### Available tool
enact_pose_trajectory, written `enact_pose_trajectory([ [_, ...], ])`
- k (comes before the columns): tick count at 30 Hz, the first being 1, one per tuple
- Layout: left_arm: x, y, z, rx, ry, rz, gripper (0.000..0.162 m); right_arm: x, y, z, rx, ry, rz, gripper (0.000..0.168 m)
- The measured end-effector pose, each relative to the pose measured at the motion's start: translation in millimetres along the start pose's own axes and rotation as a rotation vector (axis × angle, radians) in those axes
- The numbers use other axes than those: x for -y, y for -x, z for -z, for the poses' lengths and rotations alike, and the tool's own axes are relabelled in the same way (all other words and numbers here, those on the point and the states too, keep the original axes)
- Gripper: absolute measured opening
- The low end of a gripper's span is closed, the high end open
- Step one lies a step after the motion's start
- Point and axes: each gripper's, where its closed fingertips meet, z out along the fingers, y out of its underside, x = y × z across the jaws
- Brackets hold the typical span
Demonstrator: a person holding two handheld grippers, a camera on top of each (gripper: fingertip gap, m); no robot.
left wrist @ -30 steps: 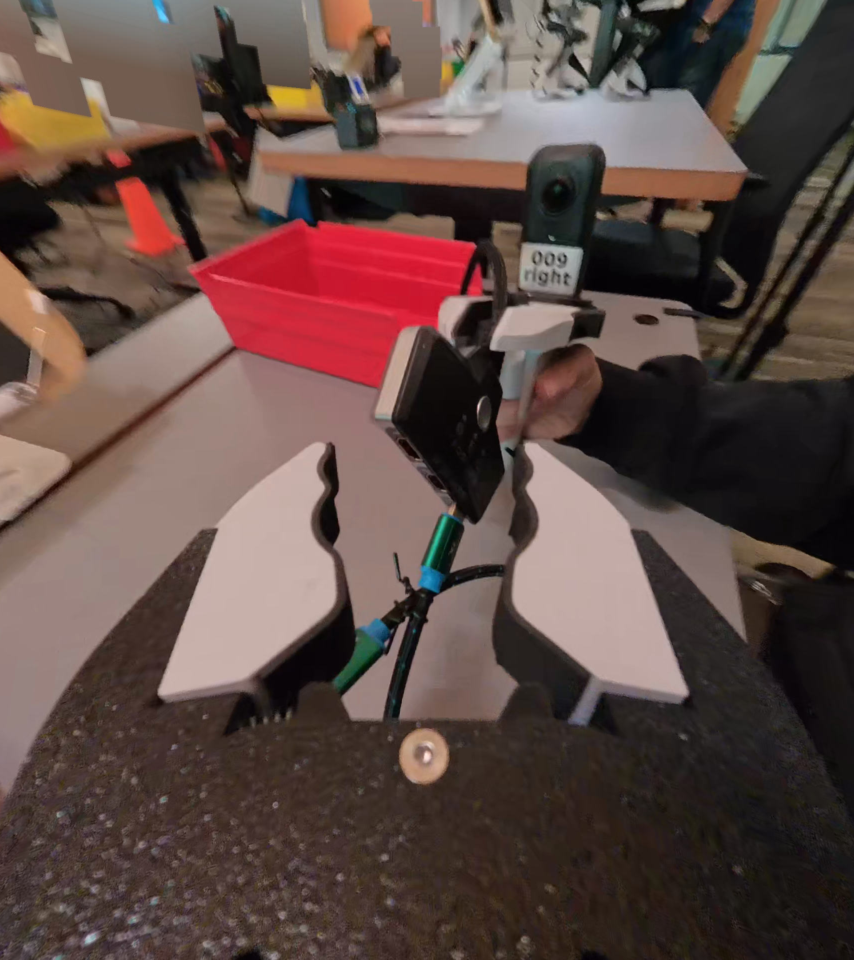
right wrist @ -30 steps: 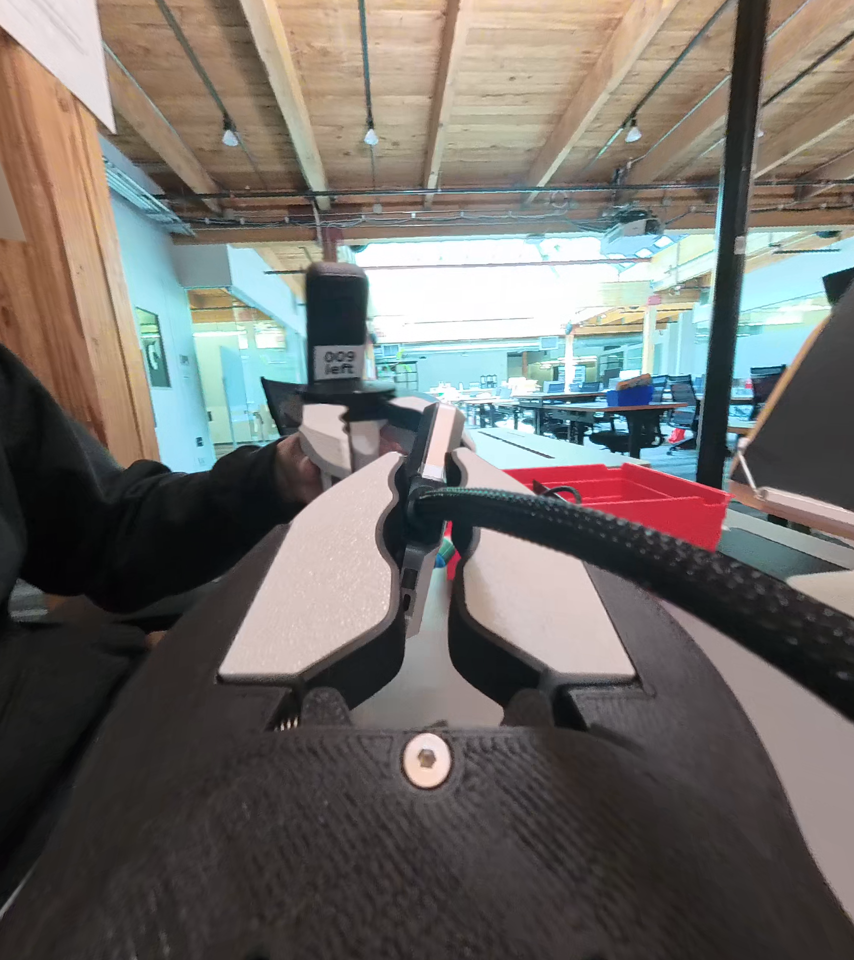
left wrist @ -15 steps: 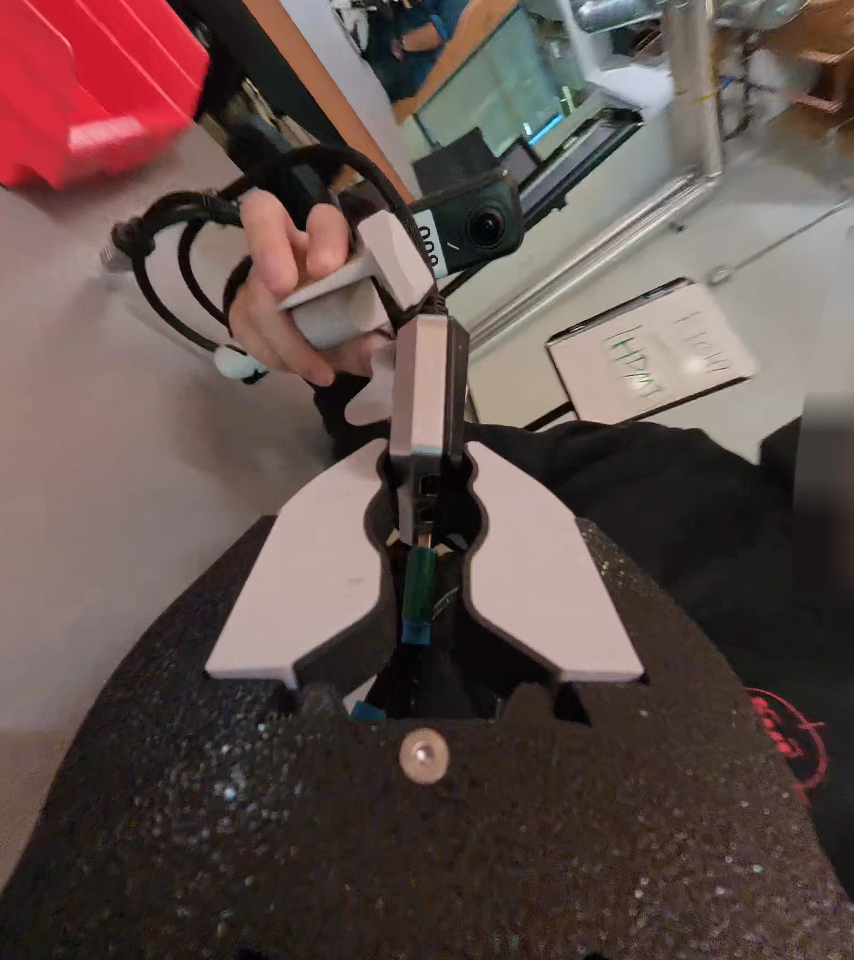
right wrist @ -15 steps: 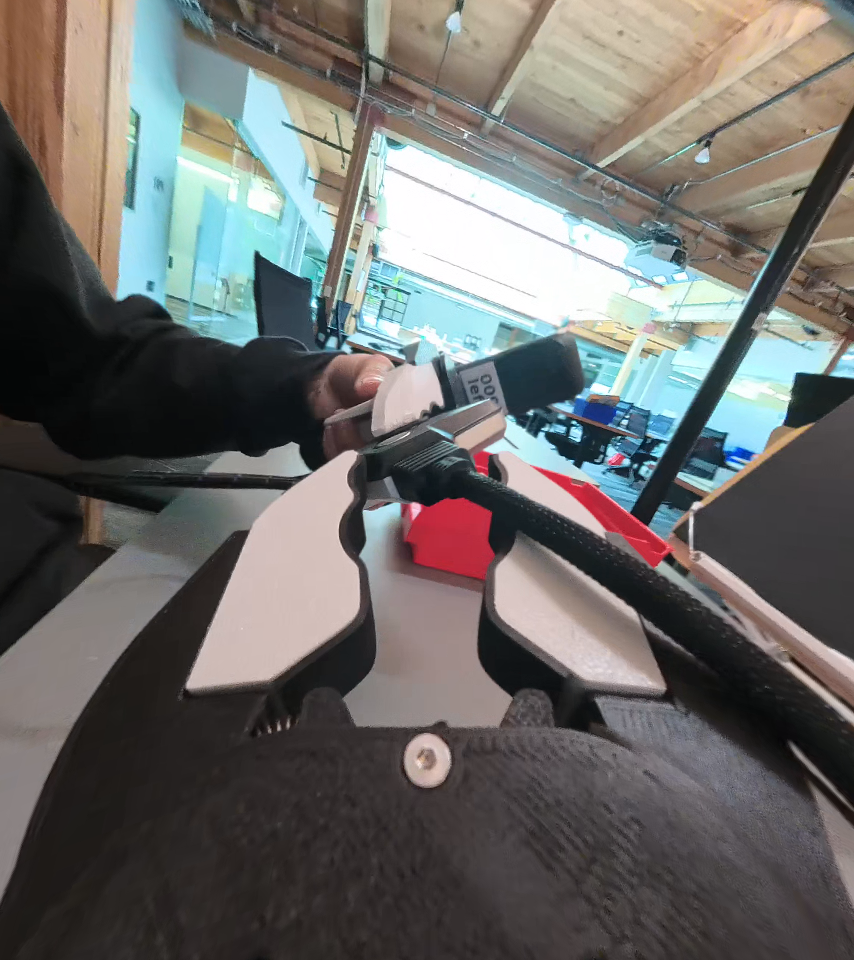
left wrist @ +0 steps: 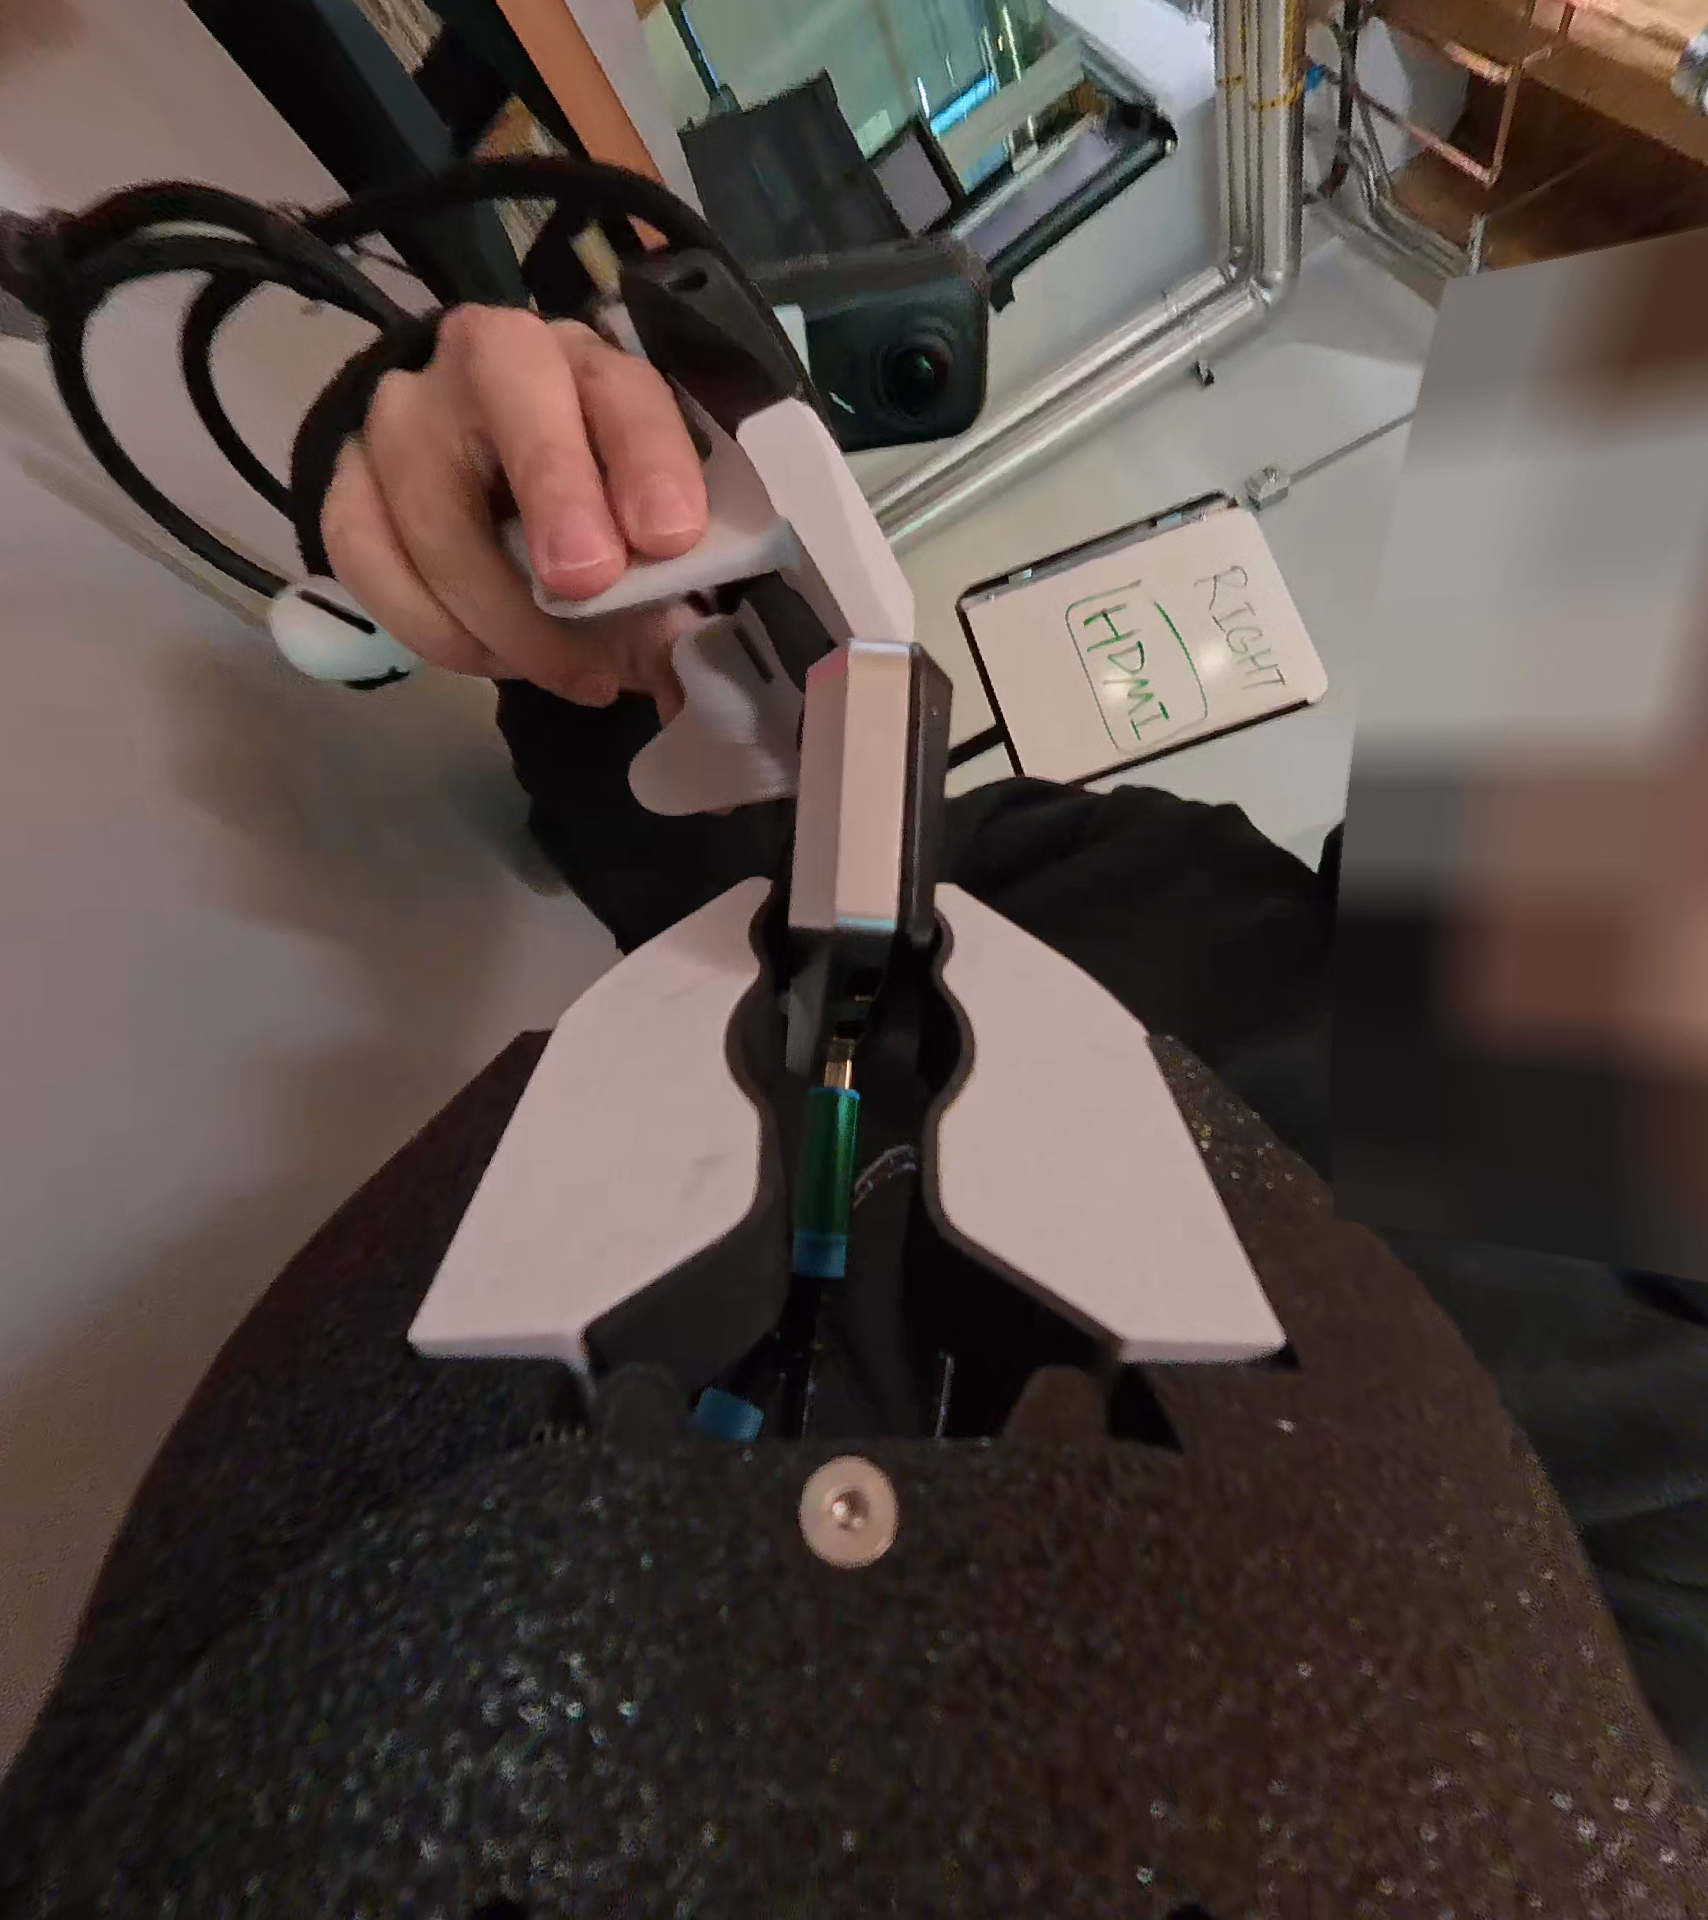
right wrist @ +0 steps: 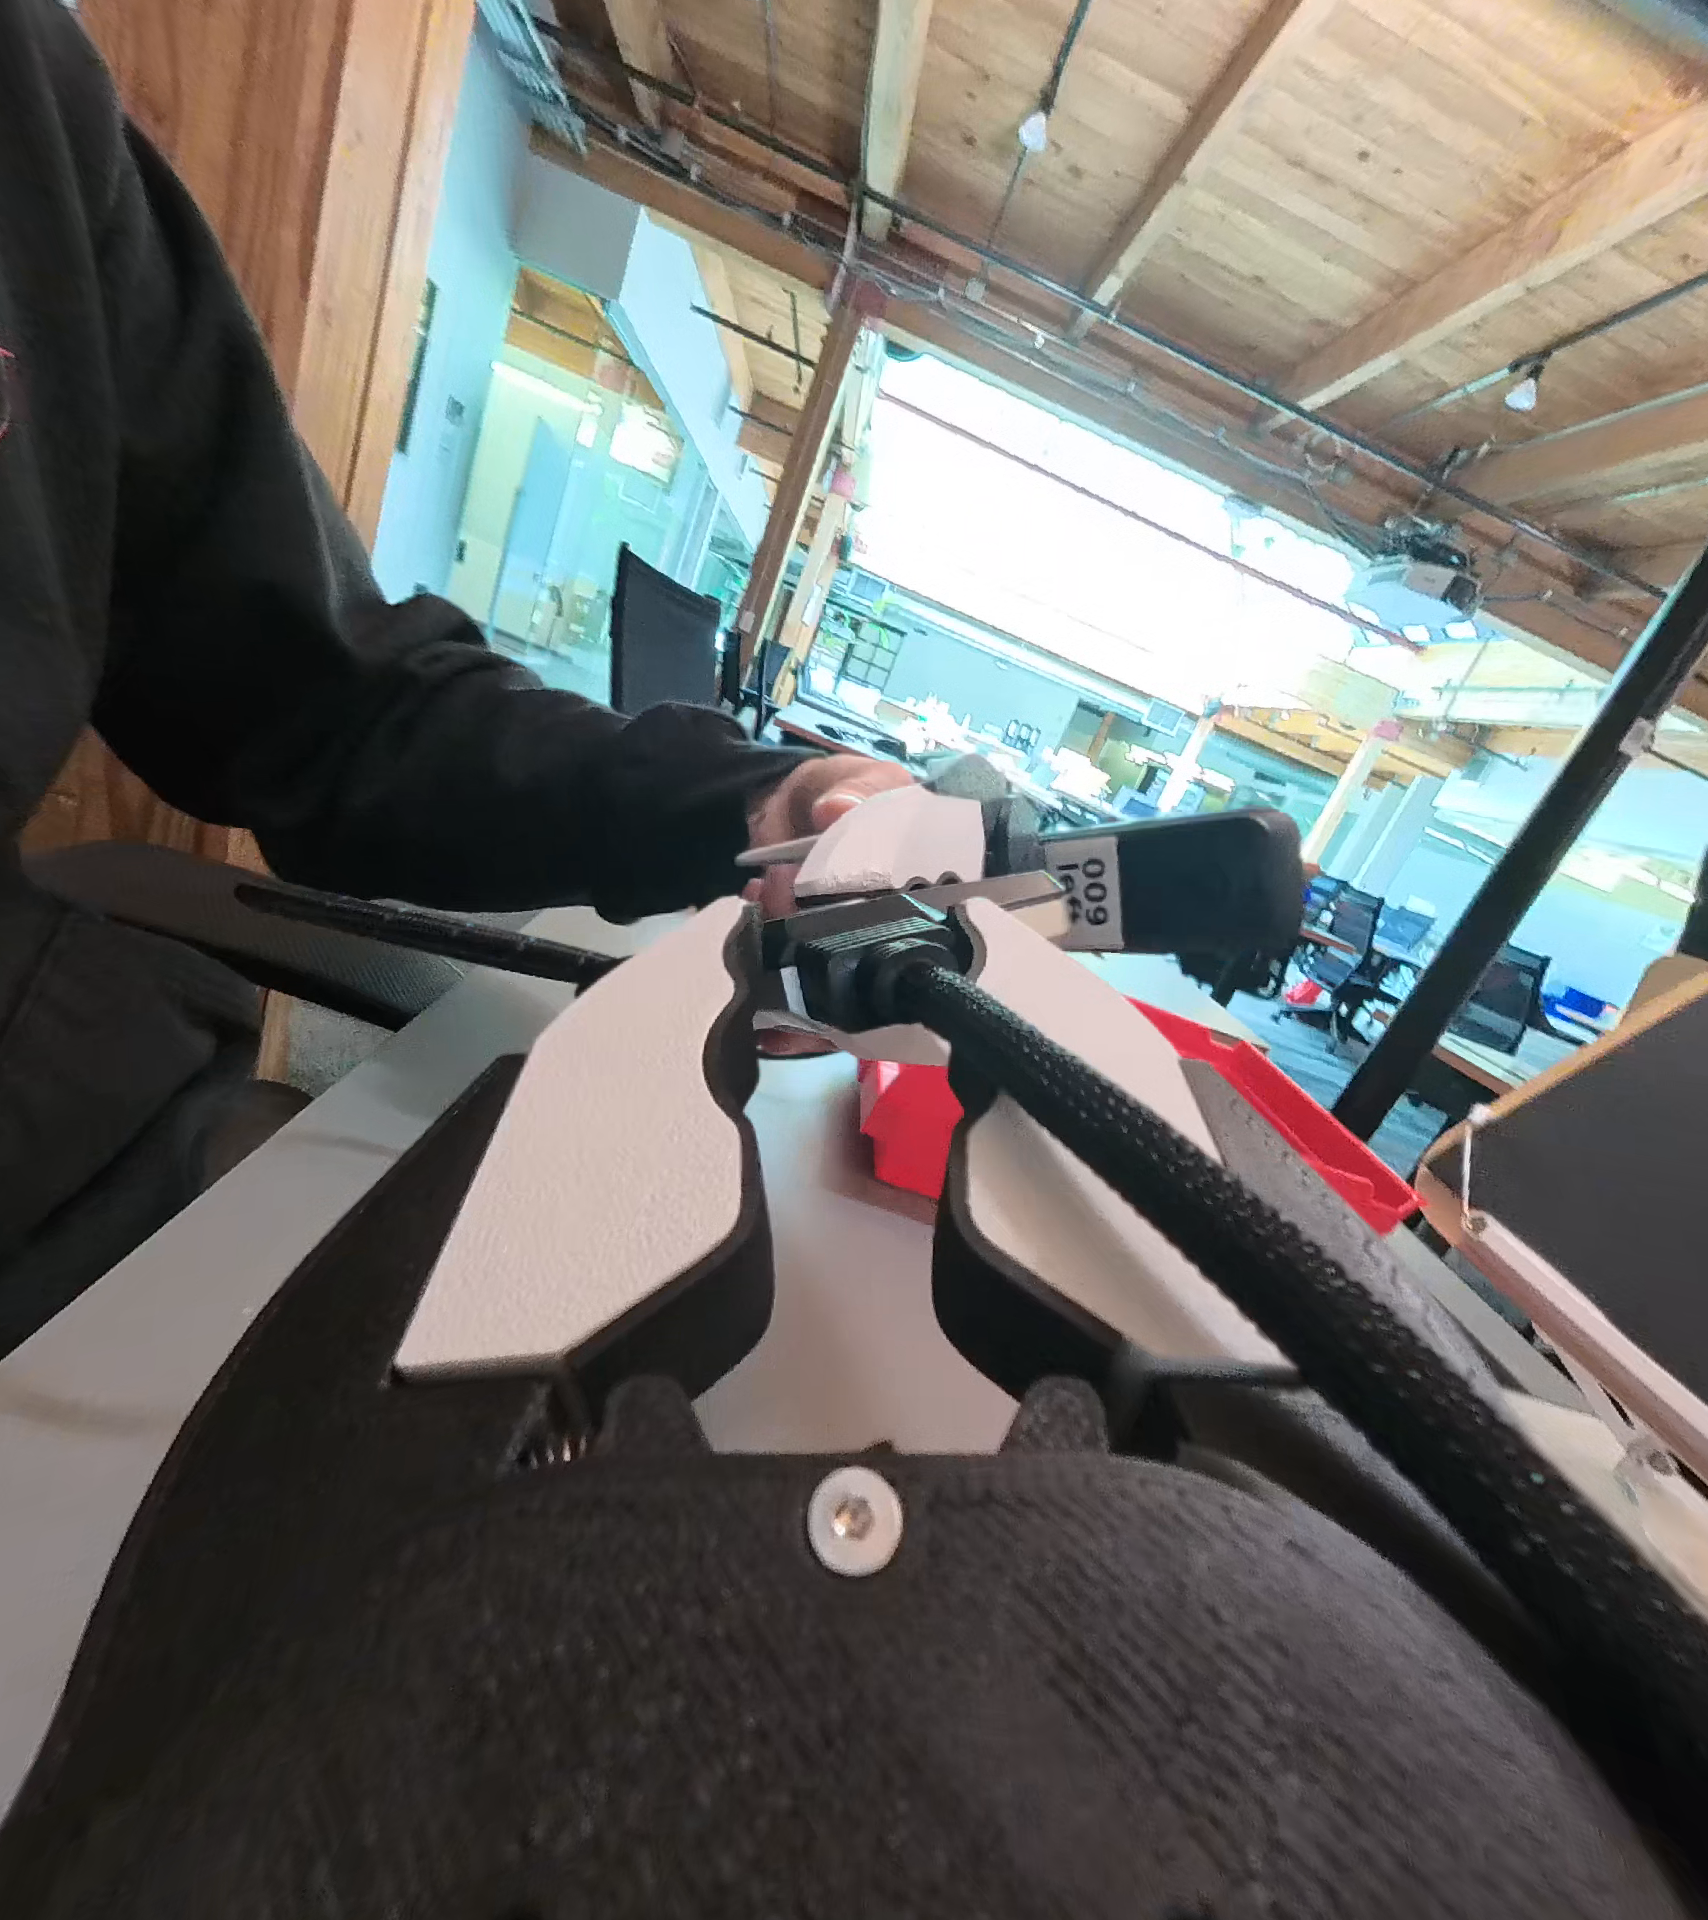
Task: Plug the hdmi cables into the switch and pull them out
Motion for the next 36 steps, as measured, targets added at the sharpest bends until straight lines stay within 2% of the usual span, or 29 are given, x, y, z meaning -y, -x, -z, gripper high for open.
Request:
enact_pose_trajectory([
  [2,13,2,5,0.009,-0.086,0.008,0.022,-1,-9,0,-0.055,0.028,-0.017,0.032],
  [4,29,13,15,0.111,-0.182,-0.046,0.025,-7,-22,1,-0.137,0.083,-0.012,0.032],
  [6,48,21,36,0.283,-0.297,-0.184,0.031,-13,-35,6,-0.221,0.121,-0.029,0.031],
  [9,60,4,61,0.469,-0.366,-0.479,0.028,-20,-53,18,-0.323,0.111,-0.111,0.030],
  [11,55,-3,71,0.622,-0.312,-0.692,0.022,-20,-58,23,-0.336,0.052,-0.206,0.026],
  [14,34,0,72,0.811,-0.135,-0.972,0.017,-20,-64,26,-0.342,-0.023,-0.327,0.025],
  [17,11,18,70,0.911,0.029,-1.039,0.021,-18,-62,23,-0.314,-0.069,-0.371,0.025],
  [21,-2,39,72,0.984,0.106,-1.092,0.028,-14,-59,21,-0.289,-0.101,-0.401,0.025],
  [25,-6,54,67,1.040,0.178,-1.138,0.028,-8,-59,21,-0.266,-0.184,-0.470,0.025],
  [30,-1,44,54,0.955,0.110,-1.173,0.022,-5,-57,21,-0.235,-0.238,-0.503,0.025],
  [34,0,21,45,0.748,-0.067,-1.074,0.027,3,-57,27,-0.214,-0.286,-0.500,0.025],
  [36,0,17,42,0.705,-0.097,-1.057,0.025,6,-57,27,-0.211,-0.316,-0.514,0.025],
])
